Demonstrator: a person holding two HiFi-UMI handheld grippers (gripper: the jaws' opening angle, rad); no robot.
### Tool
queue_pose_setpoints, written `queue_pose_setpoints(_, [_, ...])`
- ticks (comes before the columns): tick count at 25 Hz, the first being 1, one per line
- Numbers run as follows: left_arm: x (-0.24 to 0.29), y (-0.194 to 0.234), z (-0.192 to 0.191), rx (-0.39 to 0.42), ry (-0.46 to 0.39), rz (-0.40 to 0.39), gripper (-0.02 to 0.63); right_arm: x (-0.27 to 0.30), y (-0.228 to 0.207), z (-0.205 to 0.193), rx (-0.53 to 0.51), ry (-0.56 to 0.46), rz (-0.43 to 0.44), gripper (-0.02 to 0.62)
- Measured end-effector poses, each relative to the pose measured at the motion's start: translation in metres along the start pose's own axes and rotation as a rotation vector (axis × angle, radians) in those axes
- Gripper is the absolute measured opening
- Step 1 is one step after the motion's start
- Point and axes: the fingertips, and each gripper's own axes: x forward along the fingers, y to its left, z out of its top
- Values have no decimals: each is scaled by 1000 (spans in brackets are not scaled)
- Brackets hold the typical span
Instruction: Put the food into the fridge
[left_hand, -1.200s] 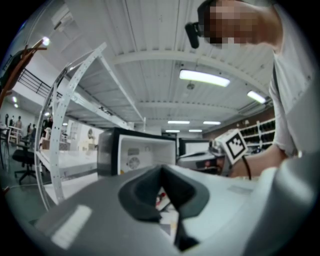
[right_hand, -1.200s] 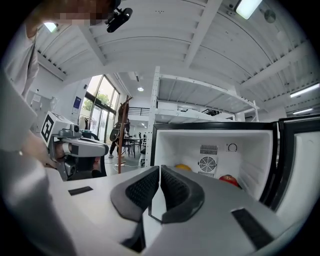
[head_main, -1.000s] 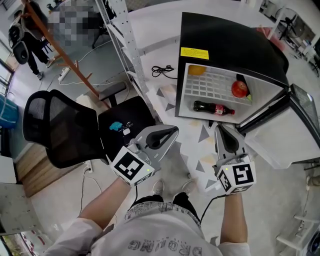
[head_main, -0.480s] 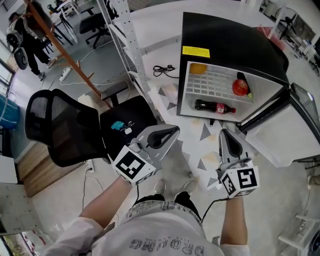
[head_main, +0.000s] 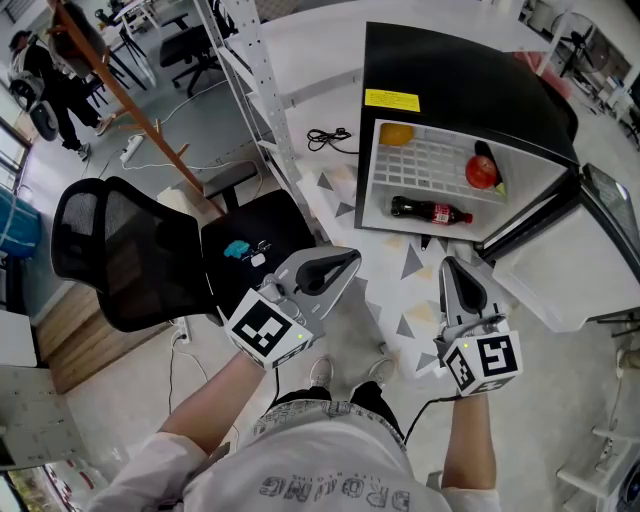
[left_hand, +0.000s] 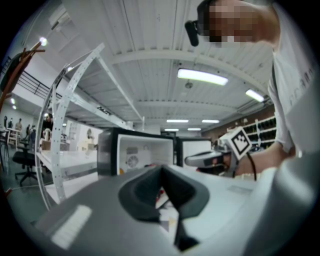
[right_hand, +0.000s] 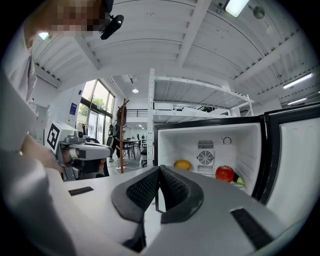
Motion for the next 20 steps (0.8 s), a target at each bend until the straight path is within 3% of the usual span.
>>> queue_pose_setpoints(20, [9, -2, -1, -6, -5, 3, 7, 1, -5, 3, 14, -7, 21, 3])
